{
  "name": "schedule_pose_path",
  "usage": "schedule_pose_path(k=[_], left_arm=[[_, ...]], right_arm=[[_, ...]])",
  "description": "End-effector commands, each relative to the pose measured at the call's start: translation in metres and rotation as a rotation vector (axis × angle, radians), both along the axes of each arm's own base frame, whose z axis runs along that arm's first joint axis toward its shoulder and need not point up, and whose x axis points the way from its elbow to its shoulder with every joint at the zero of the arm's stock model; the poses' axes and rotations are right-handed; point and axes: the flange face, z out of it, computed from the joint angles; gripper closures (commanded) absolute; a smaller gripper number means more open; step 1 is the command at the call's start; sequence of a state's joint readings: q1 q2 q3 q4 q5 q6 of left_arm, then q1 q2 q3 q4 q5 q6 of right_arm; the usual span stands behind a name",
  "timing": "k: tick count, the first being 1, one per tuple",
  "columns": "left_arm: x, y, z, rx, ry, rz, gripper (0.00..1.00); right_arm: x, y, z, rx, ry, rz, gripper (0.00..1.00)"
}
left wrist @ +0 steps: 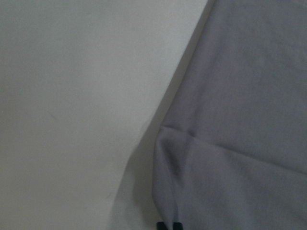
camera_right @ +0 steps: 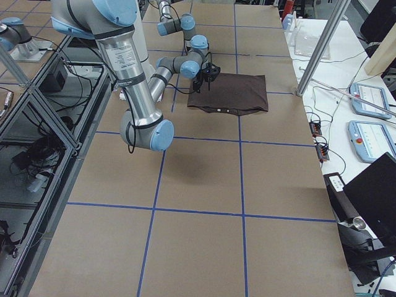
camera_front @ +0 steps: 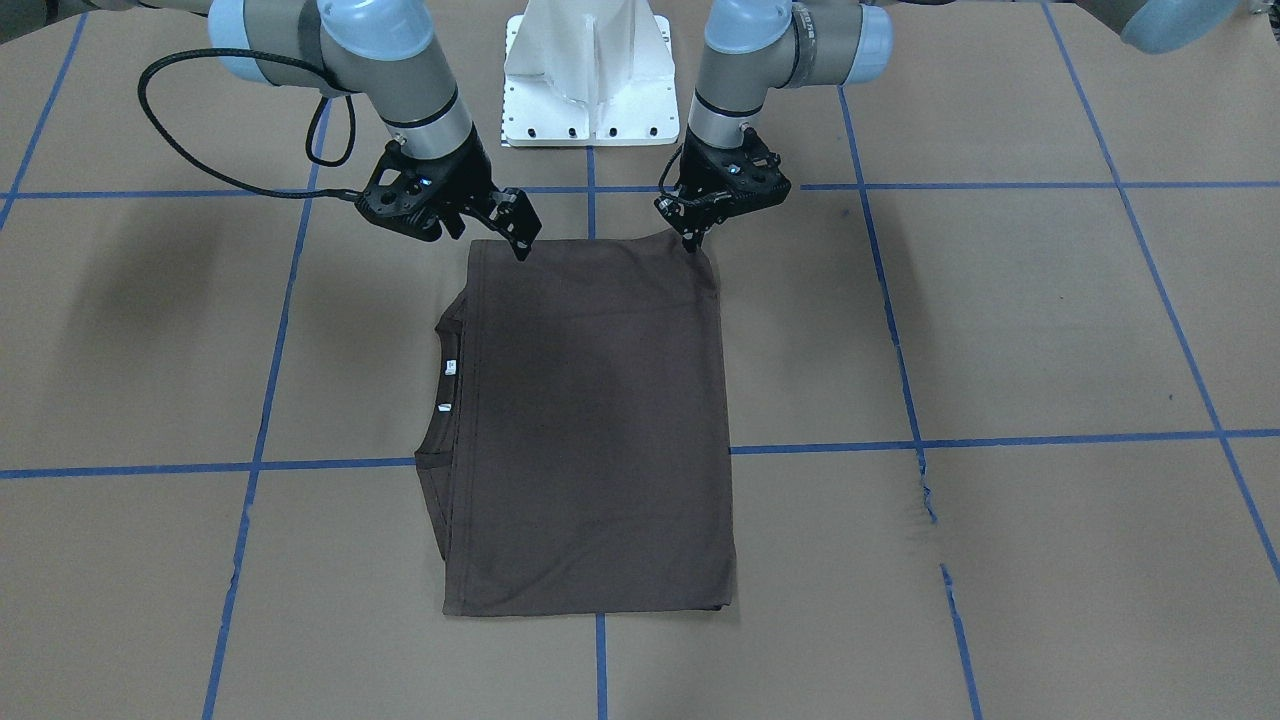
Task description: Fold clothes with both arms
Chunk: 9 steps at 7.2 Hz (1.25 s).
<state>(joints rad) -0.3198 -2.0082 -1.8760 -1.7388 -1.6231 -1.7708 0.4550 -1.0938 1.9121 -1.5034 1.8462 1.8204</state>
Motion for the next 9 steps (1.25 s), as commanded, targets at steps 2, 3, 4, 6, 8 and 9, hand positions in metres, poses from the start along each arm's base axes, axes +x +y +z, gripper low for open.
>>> schedule_pose_path(k=[2,3,4,6,8,9], left_arm=[[0.000,-0.001,0.002,0.033,-0.011,0.026,1.00],[0.001,-0.001,0.002,0.033,-0.013,0.027,1.00],[0.001,-0.001,0.002,0.033,-0.013,0.027,1.00],[0.001,-0.001,0.003,0.033,-0.014,0.027,1.00],[0.001,-0.001,0.002,0.033,-0.013,0.027,1.00],[0.001,-0.001,0.002,0.033,-0.013,0.027,1.00]], right_arm=[[-0.040,0.046,0.032,-0.088,0.163,0.063,0.00],[-0.041,0.046,0.037,-0.093,0.187,0.064,0.00],[-0.053,0.045,0.044,-0.085,0.202,0.062,0.00],[-0.070,0.038,0.050,-0.068,0.171,0.068,0.00],[-0.070,0.038,0.054,-0.069,0.172,0.068,0.00],[-0.069,0.038,0.058,-0.068,0.178,0.064,0.00]])
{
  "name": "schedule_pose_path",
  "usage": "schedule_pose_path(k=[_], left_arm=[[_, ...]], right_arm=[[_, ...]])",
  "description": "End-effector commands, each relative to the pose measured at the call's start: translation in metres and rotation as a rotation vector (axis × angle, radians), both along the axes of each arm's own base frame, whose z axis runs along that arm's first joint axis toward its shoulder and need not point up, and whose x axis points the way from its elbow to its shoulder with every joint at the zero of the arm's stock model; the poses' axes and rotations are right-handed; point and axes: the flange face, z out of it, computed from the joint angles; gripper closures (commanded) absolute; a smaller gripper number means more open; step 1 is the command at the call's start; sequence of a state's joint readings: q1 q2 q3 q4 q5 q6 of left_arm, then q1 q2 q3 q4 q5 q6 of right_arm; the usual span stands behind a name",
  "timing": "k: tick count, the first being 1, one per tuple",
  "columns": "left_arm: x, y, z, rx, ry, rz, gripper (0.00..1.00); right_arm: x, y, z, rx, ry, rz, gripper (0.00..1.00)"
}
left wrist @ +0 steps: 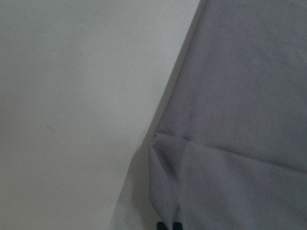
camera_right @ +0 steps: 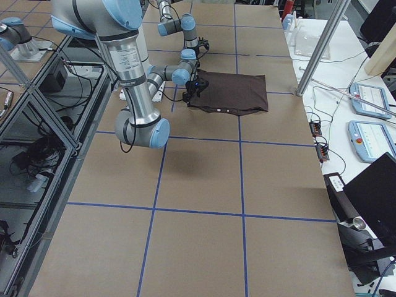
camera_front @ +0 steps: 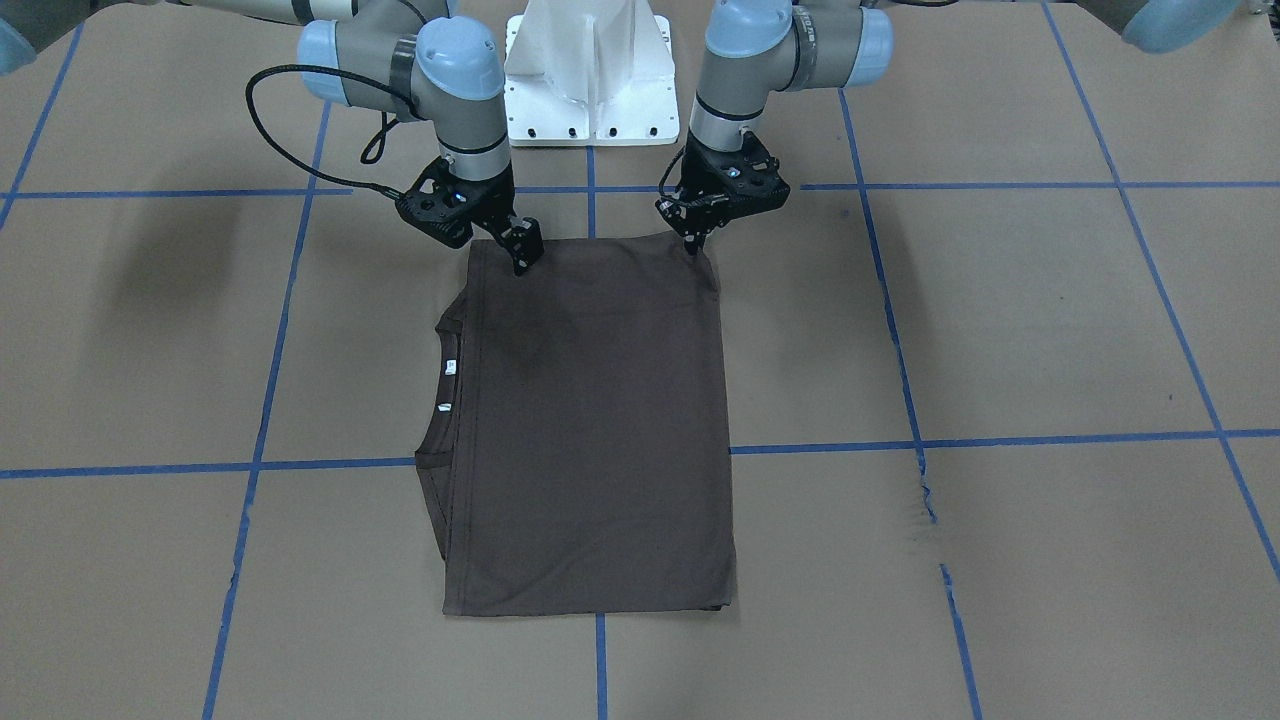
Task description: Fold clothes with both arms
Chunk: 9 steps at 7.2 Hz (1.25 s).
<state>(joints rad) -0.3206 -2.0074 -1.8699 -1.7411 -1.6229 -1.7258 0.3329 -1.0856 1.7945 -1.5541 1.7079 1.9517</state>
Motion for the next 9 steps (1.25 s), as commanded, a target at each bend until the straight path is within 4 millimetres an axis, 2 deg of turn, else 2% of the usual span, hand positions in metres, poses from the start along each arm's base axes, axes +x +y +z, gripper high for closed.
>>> schedule_pose_path(k=[1,3,9], left_arm=[[0.0001,0.0000,-0.0003,0.000,0.001,0.000,1.00],[0.0001,0.0000,-0.0001,0.001,-0.001,0.001,1.00],[-0.0004,-0.0008,-0.0003,0.001,0.000,-0.001,1.00]], right_arm=[[-0.0008,-0.0003,0.0053,0.001,0.008,-0.003,0.00],[-0.0029,-0.0031,0.0114,0.000,0.021,-0.004,0.00],[-0.0048,-0.0045,0.0060,0.019,-0.040,-0.004,0.00]])
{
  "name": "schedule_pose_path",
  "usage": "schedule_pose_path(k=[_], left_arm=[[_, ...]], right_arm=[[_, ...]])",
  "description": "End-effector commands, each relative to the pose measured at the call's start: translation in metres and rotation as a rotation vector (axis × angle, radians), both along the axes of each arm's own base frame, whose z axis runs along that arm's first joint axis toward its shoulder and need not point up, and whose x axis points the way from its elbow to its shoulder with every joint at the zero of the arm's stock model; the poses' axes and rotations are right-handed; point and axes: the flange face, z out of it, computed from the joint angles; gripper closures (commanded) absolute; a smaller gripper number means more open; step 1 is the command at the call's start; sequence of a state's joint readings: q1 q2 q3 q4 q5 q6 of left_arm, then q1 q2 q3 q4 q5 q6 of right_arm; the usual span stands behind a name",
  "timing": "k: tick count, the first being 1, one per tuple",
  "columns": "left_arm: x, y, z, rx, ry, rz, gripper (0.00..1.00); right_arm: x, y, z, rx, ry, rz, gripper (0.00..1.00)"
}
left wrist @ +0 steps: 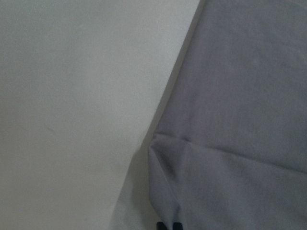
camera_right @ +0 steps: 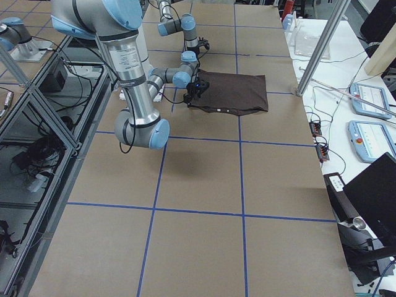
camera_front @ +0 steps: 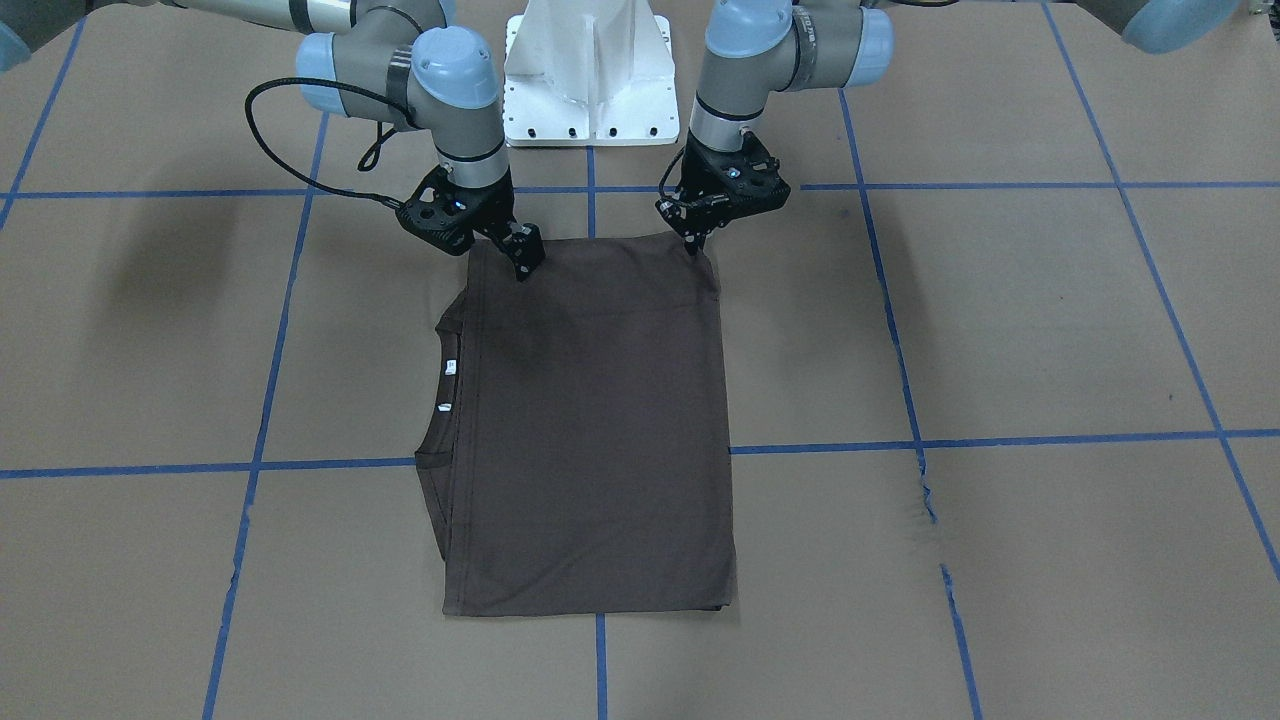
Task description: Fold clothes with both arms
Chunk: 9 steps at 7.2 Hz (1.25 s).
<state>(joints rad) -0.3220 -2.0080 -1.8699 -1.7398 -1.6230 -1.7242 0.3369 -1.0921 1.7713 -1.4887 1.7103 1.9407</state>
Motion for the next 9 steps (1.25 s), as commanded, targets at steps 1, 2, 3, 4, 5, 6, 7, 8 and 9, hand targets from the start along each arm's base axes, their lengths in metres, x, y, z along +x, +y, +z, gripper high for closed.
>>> schedule_pose_path(k=[1,2,3,4,5,6,7,8,9], left_arm=[[0.000,0.001,0.000,0.000,0.001,0.001,1.00],[0.000,0.001,0.000,0.000,0.000,0.001,1.00],[0.000,0.001,0.000,0.000,0.000,0.001,1.00],[0.000,0.001,0.000,0.000,0.001,0.001,1.00],[0.000,0.001,0.000,0.000,0.001,0.001,1.00],[0.000,0.001,0.000,0.000,0.000,0.001,1.00],[0.000,0.001,0.000,0.000,0.000,0.001,1.00],[0.000,0.001,0.000,0.001,-0.001,0.002,1.00],[0.000,0.001,0.000,0.001,-0.001,0.002,1.00]], right_arm=[[-0.002,-0.001,0.003,0.001,-0.002,0.000,0.00],[-0.002,-0.001,0.007,-0.001,0.004,0.003,0.00],[-0.001,-0.001,0.010,-0.002,0.010,0.001,0.00],[0.000,-0.001,0.013,-0.005,0.014,0.003,0.00],[0.000,-0.001,0.014,-0.005,0.015,0.003,0.00],[0.000,-0.001,0.013,-0.005,0.014,0.003,0.01],[0.000,-0.001,0.013,-0.007,0.013,0.005,0.26],[-0.001,0.000,0.013,-0.007,0.013,0.000,0.63],[-0.001,0.001,0.013,-0.008,0.013,-0.002,0.85]])
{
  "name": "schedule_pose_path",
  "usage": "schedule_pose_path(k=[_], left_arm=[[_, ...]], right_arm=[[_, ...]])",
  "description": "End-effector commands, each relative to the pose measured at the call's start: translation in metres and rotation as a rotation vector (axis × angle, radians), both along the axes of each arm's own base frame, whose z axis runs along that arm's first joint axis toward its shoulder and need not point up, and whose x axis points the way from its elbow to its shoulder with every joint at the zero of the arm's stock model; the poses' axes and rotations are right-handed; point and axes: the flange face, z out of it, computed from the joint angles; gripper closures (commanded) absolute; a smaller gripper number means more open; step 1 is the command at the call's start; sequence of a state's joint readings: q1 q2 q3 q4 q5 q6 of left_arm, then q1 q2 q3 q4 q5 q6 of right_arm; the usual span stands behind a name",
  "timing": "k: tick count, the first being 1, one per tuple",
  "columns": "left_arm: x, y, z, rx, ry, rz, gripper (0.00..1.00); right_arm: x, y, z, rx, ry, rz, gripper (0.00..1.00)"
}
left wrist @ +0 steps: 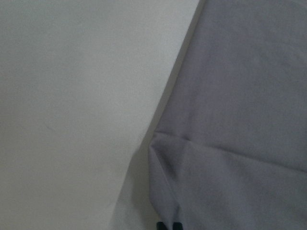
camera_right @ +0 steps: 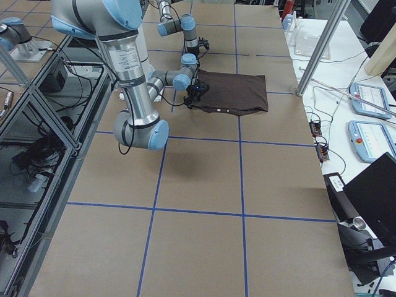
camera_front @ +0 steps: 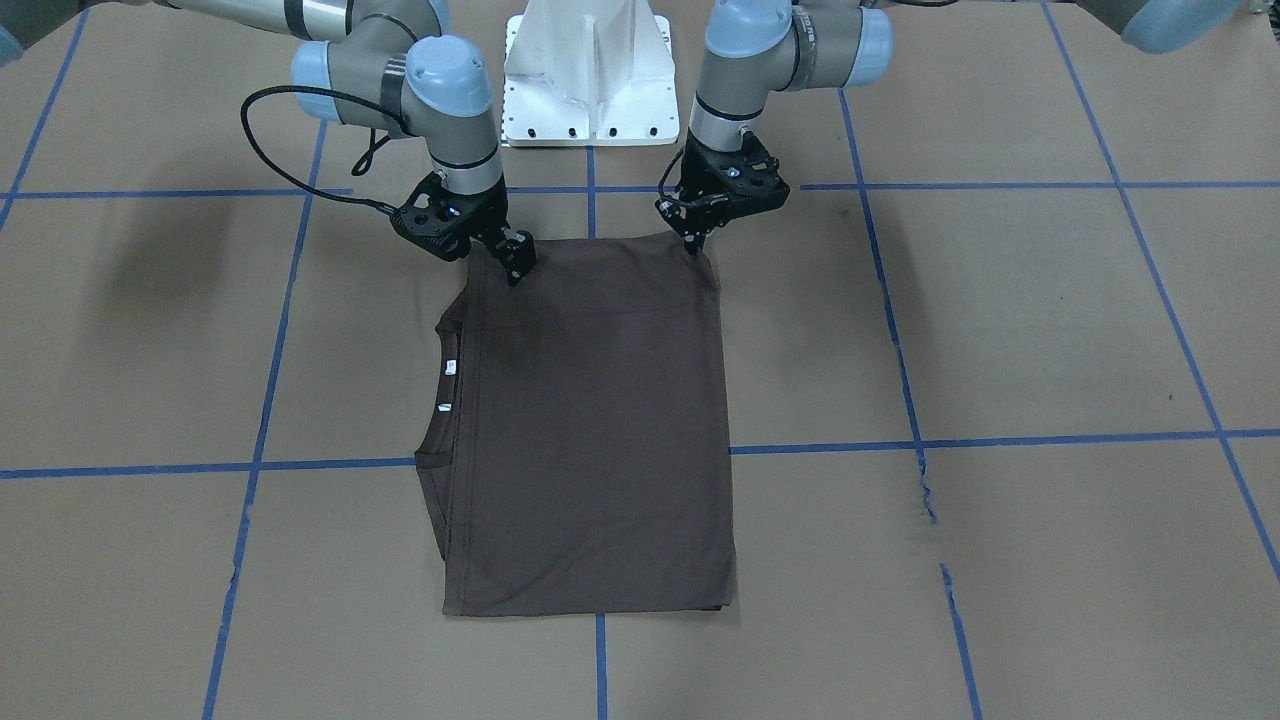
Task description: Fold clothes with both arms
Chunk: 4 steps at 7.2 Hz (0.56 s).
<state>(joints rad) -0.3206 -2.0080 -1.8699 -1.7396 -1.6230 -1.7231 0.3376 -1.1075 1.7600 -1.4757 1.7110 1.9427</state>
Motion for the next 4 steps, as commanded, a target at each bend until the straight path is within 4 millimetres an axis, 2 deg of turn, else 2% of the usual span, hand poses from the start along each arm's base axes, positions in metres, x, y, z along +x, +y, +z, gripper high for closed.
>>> schedule_pose_path(k=[1,2,4], left_arm=[[0.000,0.000,0.000,0.000,0.000,0.000,1.00],[0.000,0.000,0.000,0.000,0.000,0.000,1.00],[0.000,0.000,0.001,0.000,-0.002,0.000,1.00]], right_arm=[[-0.001,0.002,-0.002,0.000,-0.004,-0.005,0.95],[-0.002,0.002,-0.006,0.001,-0.010,-0.006,1.00],[0.002,0.000,-0.014,0.002,-0.019,-0.004,1.00]])
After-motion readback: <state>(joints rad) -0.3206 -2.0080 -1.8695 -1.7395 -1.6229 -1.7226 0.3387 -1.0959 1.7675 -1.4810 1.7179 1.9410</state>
